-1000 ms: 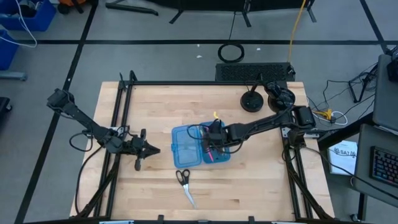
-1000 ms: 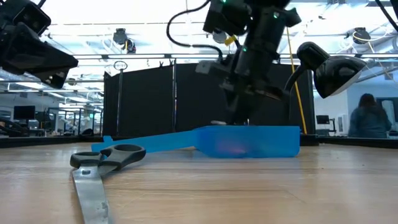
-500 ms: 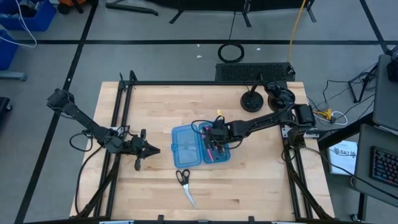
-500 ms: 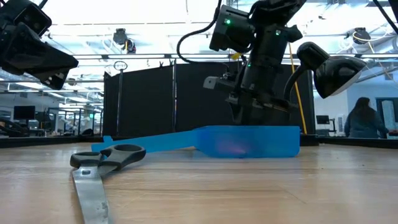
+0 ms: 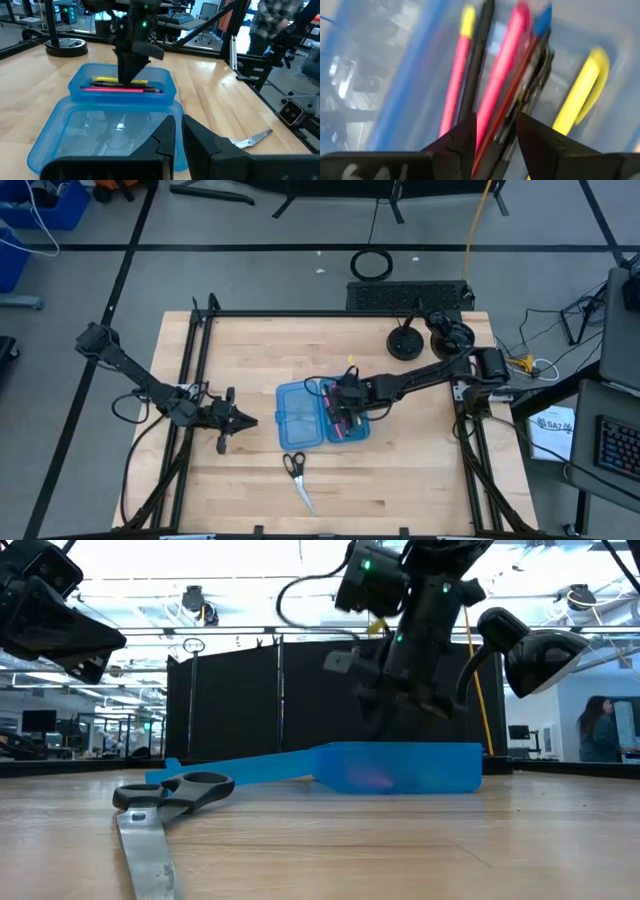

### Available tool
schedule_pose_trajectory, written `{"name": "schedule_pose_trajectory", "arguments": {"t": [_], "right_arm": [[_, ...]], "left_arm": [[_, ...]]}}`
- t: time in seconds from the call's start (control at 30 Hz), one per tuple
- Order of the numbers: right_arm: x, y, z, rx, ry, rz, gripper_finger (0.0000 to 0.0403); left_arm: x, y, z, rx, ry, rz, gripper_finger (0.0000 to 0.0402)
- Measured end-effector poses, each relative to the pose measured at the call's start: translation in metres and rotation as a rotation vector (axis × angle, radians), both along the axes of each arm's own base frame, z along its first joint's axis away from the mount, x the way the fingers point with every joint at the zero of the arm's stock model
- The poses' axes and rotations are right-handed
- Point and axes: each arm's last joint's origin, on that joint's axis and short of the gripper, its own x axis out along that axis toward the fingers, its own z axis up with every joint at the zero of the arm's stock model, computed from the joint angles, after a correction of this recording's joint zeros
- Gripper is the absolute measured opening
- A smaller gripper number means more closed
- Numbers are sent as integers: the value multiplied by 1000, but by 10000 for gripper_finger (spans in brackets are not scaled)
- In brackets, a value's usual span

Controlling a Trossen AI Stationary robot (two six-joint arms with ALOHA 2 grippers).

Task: Pick & place school supplies into a supply box
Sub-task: Put the black transparent pen into the blue supply box, then put the black scissors into the blue supply box

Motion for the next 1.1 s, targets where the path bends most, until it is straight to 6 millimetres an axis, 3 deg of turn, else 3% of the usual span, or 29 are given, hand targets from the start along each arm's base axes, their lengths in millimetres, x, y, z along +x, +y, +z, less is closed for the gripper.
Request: {"name": "schedule_pose_trajectory", "arguments": {"t": [0.27, 0.4, 0.53, 0.7, 0.83, 0.97, 1.1], "right_arm": [[-12, -2, 52, -273, -105, 148, 130], [-24, 10, 82, -496, -115, 400, 129], [-42, 26, 94, -681, -81, 622, 129], [-70, 40, 92, -753, -252, 817, 113], [-100, 43, 82, -734, -528, 922, 62], [-132, 35, 58, -769, -644, 935, 7], [-155, 24, 38, -797, -730, 882, 9]], "left_arm": [[0, 0, 0, 3, 0, 9, 37], [0, 0, 0, 11, -2, 10, 37], [1, 2, 5, 17, -47, 74, 37], [0, 3, -1, -7, 1, 104, 37], [1, 4, 0, -19, -12, 142, 37], [1, 4, 3, -84, -41, 172, 37], [1, 5, 3, -108, -48, 204, 37]]}}
